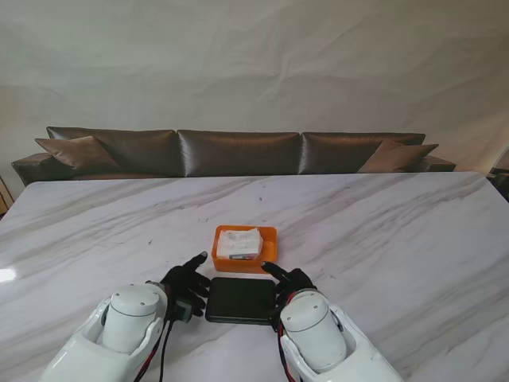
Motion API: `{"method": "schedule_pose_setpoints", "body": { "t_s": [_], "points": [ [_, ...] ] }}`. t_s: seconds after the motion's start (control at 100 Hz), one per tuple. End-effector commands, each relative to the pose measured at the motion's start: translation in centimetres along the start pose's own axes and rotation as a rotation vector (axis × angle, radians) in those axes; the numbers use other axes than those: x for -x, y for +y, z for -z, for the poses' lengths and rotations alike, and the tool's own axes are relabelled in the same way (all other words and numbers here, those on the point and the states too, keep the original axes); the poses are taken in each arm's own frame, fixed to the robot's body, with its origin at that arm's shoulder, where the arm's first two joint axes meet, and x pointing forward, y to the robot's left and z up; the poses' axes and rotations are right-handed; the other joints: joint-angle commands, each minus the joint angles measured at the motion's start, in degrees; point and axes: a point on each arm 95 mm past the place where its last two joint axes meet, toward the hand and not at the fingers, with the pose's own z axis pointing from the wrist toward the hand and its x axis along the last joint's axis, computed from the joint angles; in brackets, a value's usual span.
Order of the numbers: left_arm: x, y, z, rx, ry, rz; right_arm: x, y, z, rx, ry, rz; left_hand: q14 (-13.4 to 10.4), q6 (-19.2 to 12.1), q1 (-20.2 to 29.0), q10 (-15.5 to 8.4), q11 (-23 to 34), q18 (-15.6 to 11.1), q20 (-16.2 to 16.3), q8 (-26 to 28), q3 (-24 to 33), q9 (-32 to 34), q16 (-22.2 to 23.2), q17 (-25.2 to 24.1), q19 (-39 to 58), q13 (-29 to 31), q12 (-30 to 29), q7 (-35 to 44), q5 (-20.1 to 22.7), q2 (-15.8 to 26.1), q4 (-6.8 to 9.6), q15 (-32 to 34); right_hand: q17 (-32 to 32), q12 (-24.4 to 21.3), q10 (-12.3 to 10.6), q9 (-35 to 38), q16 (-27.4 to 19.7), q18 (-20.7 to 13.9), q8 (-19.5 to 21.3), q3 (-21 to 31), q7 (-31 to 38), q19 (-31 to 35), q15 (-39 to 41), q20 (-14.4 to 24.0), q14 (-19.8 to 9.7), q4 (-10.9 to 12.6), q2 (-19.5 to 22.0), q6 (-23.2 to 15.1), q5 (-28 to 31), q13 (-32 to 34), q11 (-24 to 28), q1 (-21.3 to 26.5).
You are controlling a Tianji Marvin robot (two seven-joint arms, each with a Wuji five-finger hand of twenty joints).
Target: Refill a tissue box and feed the first sheet
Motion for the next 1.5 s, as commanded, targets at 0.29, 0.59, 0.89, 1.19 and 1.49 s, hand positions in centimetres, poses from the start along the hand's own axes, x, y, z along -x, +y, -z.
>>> {"method": "schedule_pose_setpoints", "body": {
  "t_s": [0.29,0.59,0.89,1.19,1.49],
  "points": [
    [3.2,2.0,-0.9,0.046,-0.05,0.019,-0.8,-1.6,0.8,-0.054,0.016,-0.005,10.93,1.88,-0.82,5.99,-4.37,2.35,0.04,-0.48,-0.26,-1.58,-0.44,-3.49,14.93,-7.43,-2.86,0.15,0.2,1.39,1.78,-11.55,0.89,-0.96,1.81,1.04,-1.36,-1.44,0.35,-1.53,1.12,1.63,-1.26,-0.66,2.47,1.8,0.74,-0.61,1.66,0.1,-2.2,0.4],
    [2.4,2.2,-0.6,0.057,-0.017,0.013,-1.1,-1.8,1.1,-0.053,0.031,-0.024,10.91,1.78,-0.81,5.89,-4.29,2.52,0.43,-0.39,0.11,-1.63,-0.49,-3.82,14.88,-7.5,-2.82,0.31,0.19,1.4,1.82,-11.68,0.96,-0.94,1.75,1.16,-1.34,-1.46,0.36,-1.62,1.18,1.7,-1.18,-0.64,2.42,1.85,0.72,-0.72,1.7,0.05,-2.14,0.58],
    [1.5,2.2,-0.3,0.058,0.015,0.0,-1.5,-1.9,1.6,-0.058,0.052,-0.035,10.94,1.87,-0.85,5.99,-4.32,2.63,0.93,-0.35,0.39,-1.54,-0.48,-4.01,15.1,-7.39,-2.83,0.4,0.3,1.32,1.77,-11.65,0.95,-0.97,1.73,1.24,-1.36,-1.46,0.36,-1.74,1.21,1.72,-1.19,-0.65,2.38,1.87,0.81,-0.72,1.8,0.06,-2.2,0.62],
    [0.3,2.2,0.2,0.058,0.06,-0.01,-1.8,-1.9,2.1,-0.05,0.06,-0.027,11.0,1.9,-0.9,5.99,-4.34,2.91,1.24,-0.35,0.56,-1.5,-0.47,-4.03,15.17,-7.28,-2.85,0.42,0.43,1.31,1.68,-11.63,0.94,-0.98,1.74,1.31,-1.37,-1.45,0.34,-1.81,1.18,1.72,-1.18,-0.66,2.4,1.89,0.86,-0.64,1.81,0.11,-2.22,0.7],
    [-0.8,2.3,0.9,0.053,0.097,-0.015,-2.2,-1.9,2.5,-0.042,0.069,-0.021,11.12,1.96,-0.91,6.2,-4.33,2.92,1.35,-0.35,0.64,-1.27,-0.47,-3.99,15.1,-7.27,-2.86,0.44,0.52,1.27,1.63,-11.63,0.94,-0.99,1.73,1.28,-1.37,-1.28,0.34,-1.83,1.18,1.74,-1.17,-0.65,2.45,1.9,0.92,-0.7,1.79,0.07,-2.25,0.7]
  ]
}}
